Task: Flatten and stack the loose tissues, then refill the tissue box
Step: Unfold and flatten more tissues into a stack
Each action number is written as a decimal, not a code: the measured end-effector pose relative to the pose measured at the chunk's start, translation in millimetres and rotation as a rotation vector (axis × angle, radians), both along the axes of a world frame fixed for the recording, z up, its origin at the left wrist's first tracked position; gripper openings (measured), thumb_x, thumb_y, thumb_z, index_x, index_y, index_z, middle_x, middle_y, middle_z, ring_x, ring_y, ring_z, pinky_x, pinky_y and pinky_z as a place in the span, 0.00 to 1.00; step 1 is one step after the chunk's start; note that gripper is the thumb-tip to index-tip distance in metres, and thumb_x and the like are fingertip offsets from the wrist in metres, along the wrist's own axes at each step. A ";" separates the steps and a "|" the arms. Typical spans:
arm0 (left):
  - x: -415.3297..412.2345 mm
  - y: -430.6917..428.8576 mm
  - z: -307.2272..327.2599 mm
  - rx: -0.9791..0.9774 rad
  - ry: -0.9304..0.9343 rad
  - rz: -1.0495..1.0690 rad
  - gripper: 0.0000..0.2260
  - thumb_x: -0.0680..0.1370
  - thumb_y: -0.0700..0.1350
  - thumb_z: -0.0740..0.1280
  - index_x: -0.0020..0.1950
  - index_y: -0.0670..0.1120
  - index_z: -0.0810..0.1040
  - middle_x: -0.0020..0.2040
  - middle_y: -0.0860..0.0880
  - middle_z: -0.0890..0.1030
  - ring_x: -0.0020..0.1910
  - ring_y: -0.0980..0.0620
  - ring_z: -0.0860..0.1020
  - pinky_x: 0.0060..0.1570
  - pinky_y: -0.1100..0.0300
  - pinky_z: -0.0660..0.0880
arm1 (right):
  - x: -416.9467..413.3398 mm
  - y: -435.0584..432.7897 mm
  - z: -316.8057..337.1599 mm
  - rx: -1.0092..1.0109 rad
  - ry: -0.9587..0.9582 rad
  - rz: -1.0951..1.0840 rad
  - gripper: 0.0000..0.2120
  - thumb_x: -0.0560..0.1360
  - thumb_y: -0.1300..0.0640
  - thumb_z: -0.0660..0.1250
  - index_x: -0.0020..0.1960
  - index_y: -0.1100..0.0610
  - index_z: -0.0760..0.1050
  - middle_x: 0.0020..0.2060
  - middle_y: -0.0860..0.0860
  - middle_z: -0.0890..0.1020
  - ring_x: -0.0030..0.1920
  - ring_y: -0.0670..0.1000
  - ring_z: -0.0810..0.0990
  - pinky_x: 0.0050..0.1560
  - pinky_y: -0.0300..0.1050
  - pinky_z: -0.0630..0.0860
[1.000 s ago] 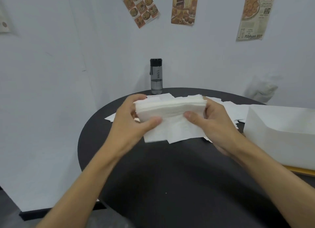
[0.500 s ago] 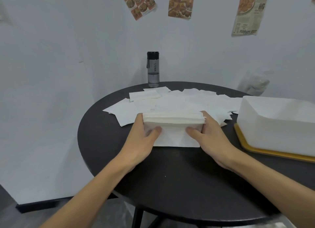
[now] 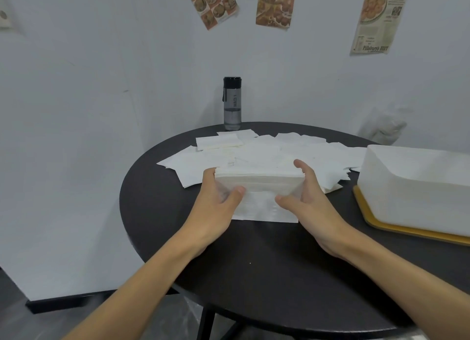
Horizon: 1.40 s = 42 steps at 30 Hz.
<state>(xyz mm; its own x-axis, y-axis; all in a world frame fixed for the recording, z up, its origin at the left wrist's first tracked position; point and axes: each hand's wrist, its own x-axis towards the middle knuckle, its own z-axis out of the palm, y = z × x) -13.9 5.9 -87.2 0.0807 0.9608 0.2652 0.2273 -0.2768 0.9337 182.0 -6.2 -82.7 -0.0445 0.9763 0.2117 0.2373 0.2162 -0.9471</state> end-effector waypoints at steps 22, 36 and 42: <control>21.7 0.5 76.1 0.290 0.018 -0.063 0.28 0.78 0.49 0.71 0.74 0.52 0.62 0.59 0.61 0.76 0.57 0.65 0.77 0.53 0.68 0.76 | 16.4 -1.3 30.8 0.252 -0.057 -0.132 0.11 0.82 0.56 0.62 0.63 0.50 0.70 0.57 0.45 0.80 0.57 0.46 0.79 0.56 0.45 0.77; 46.7 4.3 41.3 0.118 -0.051 -0.125 0.10 0.81 0.41 0.68 0.58 0.54 0.74 0.56 0.56 0.82 0.52 0.60 0.82 0.51 0.60 0.81 | 41.1 -14.0 22.5 0.090 -0.365 -0.053 0.07 0.84 0.53 0.58 0.60 0.53 0.69 0.49 0.46 0.78 0.47 0.42 0.75 0.44 0.30 0.71; 70.9 7.3 119.4 0.145 0.128 -0.350 0.06 0.78 0.40 0.71 0.55 0.45 0.83 0.46 0.50 0.87 0.42 0.52 0.85 0.37 0.60 0.80 | 108.2 -36.4 94.0 0.178 -0.497 -0.007 0.07 0.82 0.60 0.61 0.54 0.59 0.77 0.44 0.54 0.81 0.46 0.55 0.80 0.47 0.51 0.76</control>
<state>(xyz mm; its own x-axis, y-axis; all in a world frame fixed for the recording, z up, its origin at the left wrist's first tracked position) 57.0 13.2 32.2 0.4377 0.8230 0.3621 0.2083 -0.4846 0.8496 290.2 -42.6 11.3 -0.1754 0.9279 0.3291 0.6507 0.3601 -0.6685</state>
